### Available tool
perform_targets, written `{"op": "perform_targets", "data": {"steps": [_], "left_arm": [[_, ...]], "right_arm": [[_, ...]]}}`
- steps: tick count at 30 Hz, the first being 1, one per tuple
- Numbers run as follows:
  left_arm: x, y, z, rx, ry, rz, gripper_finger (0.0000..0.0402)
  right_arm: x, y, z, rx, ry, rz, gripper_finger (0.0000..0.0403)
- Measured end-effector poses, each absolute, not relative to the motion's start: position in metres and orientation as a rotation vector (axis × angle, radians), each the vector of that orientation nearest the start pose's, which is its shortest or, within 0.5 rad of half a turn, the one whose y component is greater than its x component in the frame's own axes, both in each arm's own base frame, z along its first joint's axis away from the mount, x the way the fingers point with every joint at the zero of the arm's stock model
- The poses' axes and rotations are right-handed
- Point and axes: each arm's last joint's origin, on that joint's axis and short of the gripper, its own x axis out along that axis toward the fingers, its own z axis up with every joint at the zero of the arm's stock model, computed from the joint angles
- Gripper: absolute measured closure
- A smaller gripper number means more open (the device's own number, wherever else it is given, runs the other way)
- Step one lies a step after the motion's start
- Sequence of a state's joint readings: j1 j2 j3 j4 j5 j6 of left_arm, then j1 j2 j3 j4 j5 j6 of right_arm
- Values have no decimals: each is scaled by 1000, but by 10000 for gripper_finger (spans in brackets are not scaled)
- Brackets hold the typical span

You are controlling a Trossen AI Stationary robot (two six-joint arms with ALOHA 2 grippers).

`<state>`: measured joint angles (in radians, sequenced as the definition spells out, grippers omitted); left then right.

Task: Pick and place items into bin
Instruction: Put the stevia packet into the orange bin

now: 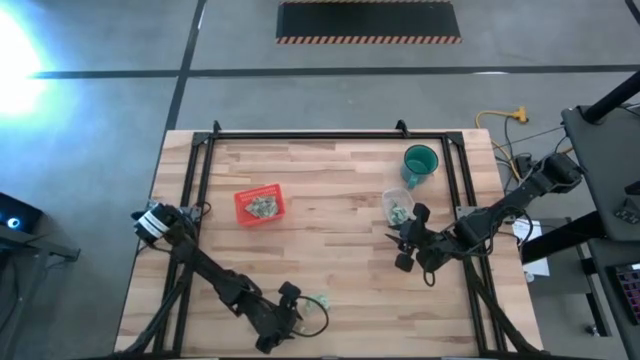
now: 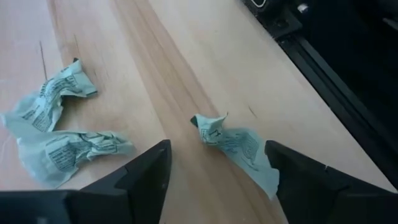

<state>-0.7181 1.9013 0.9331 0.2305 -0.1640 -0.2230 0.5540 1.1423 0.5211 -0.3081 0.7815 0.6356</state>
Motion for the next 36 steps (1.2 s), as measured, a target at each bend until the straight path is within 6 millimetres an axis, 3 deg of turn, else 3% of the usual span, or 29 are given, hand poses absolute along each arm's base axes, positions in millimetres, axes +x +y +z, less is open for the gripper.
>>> {"op": "perform_targets", "data": {"steps": [26, 36], "left_arm": [[279, -223, 131, 171, 740, -363, 378], [275, -214, 143, 244, 722, -203, 400]], "right_arm": [[178, 86, 177, 25, 627, -420, 320], [177, 86, 177, 24, 628, -421, 330]]}}
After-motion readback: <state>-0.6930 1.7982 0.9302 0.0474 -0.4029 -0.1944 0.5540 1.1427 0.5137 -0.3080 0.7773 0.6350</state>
